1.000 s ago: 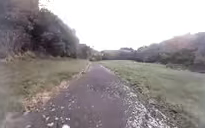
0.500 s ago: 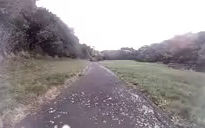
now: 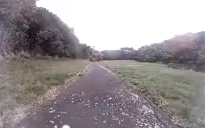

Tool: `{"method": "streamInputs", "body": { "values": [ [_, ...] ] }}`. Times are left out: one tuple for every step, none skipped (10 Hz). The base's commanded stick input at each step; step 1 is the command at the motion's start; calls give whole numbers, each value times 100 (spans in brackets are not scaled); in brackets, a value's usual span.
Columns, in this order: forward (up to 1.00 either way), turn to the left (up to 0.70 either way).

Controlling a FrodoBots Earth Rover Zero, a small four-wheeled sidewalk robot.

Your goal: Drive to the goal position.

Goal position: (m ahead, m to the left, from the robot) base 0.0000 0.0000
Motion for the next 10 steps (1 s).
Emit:
{"method": "streamInputs", "body": {
  "values": [
    [54, 0],
    [48, 0],
    [37, 0],
    [23, 0],
    [8, 0],
    [0, 0],
    [0, 0],
    [0, 0],
    [0, 0],
    [0, 0]
  ]
}}
